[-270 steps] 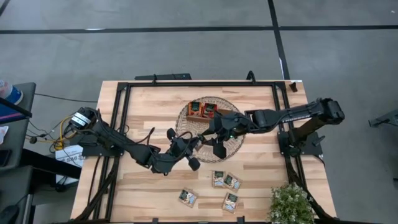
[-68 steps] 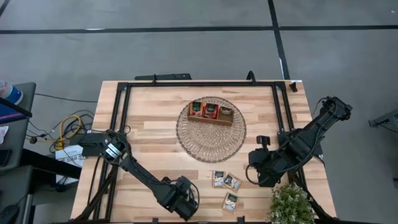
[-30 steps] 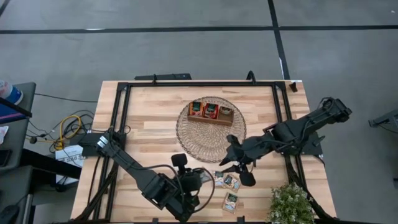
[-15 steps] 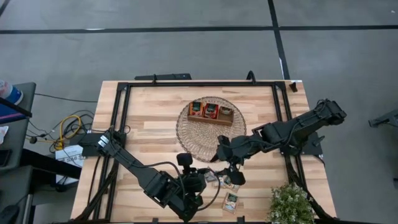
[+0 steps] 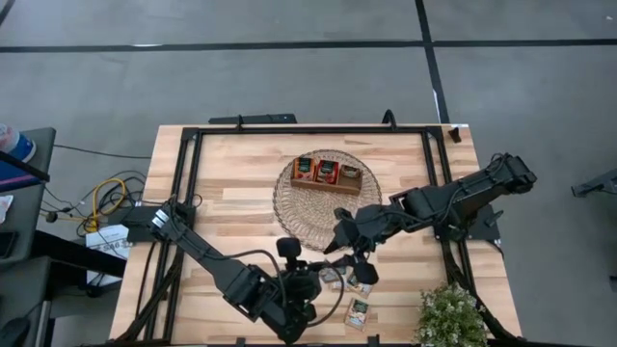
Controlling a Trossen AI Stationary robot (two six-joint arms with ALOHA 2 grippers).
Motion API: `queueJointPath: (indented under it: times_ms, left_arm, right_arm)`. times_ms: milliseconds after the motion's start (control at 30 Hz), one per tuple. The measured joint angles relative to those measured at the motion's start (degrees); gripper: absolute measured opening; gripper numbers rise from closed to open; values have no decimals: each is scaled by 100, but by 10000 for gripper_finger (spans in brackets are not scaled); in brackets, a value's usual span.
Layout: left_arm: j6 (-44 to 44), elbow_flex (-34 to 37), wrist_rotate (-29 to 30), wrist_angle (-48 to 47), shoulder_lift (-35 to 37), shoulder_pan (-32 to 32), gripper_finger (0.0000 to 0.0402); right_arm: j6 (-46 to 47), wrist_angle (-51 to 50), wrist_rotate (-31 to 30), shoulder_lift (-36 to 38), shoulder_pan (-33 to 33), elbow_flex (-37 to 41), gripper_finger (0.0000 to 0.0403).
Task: Pick & Place Tea
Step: Put the brown tea bag into the right section of the wooden organizer
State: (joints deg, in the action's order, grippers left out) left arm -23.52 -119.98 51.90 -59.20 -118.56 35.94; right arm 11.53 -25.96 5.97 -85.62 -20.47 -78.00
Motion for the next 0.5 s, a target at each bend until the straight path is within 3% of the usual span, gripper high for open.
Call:
queueJointPath:
  times_ms: [500]
  left_arm:
    - [276, 0, -20, 191, 2, 3, 0]
  right_arm:
    - [44, -59, 458, 0, -48, 0, 118]
